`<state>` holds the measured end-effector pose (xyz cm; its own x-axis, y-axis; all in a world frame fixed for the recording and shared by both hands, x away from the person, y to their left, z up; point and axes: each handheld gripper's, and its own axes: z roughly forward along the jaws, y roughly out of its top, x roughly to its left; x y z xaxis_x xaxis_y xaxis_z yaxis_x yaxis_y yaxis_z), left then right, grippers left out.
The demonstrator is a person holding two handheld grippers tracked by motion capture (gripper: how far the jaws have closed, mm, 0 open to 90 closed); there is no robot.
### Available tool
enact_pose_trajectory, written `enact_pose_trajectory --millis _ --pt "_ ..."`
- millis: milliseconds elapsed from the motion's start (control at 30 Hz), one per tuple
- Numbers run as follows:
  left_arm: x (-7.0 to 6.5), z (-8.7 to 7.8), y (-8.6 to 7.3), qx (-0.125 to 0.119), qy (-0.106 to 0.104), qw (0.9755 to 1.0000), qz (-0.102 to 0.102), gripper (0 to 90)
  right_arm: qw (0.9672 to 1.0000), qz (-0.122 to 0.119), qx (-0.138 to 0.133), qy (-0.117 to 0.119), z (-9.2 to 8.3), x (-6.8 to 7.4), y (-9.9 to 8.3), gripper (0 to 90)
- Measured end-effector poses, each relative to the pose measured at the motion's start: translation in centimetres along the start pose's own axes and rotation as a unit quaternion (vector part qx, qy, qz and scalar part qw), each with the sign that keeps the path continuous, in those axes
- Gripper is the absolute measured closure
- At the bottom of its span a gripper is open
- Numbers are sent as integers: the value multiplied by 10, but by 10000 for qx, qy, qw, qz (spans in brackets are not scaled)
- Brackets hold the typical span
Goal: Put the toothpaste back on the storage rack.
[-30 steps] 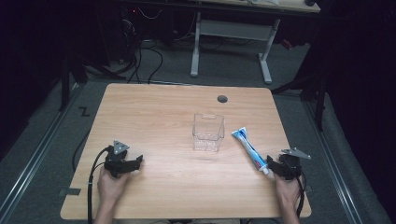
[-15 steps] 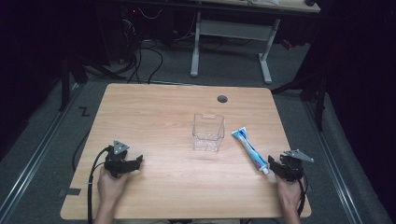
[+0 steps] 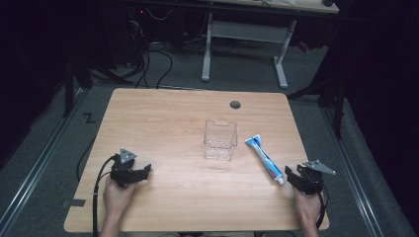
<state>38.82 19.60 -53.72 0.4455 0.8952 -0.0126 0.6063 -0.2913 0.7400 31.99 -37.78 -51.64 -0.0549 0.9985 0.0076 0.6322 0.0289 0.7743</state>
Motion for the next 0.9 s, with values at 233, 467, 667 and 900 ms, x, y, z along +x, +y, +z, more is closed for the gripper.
enact_pose_trajectory --millis 233,467,667,900 --pt "0 0 0 0 -1 10000 0 247 10000 -8 -39 30 -6 -2 -4 489" --pt "0 0 0 1 1 10000 -1 247 9999 -13 -76 66 -14 -1 -7 491" --pt "0 0 0 0 -1 10000 -1 248 9998 -79 -124 108 -19 3 -8 491" --pt "0 0 0 7 -1 10000 8 247 9995 -186 -200 179 -27 8 -6 493"
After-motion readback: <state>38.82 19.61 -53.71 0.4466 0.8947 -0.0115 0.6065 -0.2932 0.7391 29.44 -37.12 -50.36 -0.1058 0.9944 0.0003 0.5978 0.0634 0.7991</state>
